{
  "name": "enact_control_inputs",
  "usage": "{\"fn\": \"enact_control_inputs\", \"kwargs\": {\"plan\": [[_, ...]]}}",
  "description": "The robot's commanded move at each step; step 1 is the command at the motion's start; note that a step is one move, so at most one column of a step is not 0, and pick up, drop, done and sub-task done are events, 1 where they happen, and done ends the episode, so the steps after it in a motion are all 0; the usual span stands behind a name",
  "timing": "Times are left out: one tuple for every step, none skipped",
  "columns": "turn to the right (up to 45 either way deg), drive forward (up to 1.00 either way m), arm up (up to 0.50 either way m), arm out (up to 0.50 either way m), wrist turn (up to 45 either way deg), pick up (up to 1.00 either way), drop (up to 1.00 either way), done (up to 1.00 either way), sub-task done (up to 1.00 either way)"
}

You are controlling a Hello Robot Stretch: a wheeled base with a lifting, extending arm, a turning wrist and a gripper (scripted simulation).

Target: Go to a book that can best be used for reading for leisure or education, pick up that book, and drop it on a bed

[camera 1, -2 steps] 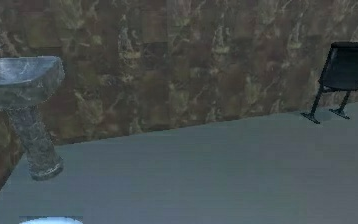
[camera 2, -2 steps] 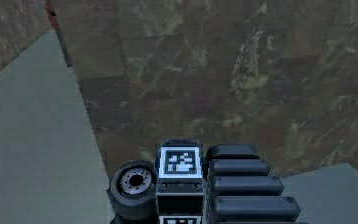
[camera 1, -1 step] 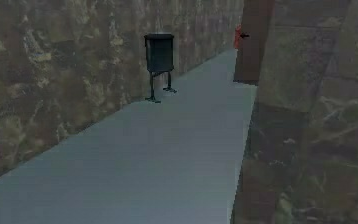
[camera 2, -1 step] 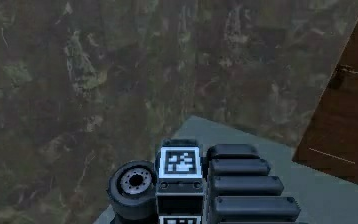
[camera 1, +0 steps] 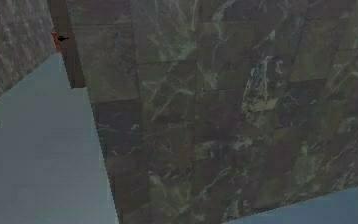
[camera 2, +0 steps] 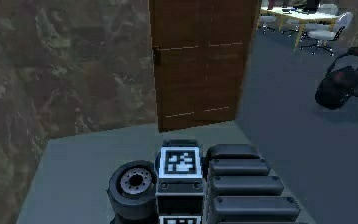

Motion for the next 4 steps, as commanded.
{"fn": "enact_control_inputs", "kwargs": {"plan": [[15.0,0.0,0.0,0.0,0.0,0.0,0.0,0.0,0.0],[0.0,0.05,0.0,0.0,0.0,0.0,0.0,0.0,0.0],[-45.0,0.0,0.0,0.0,0.0,0.0,0.0,0.0,0.0],[-33.0,0.0,0.0,0.0,0.0,0.0,0.0,0.0,0.0]]}}
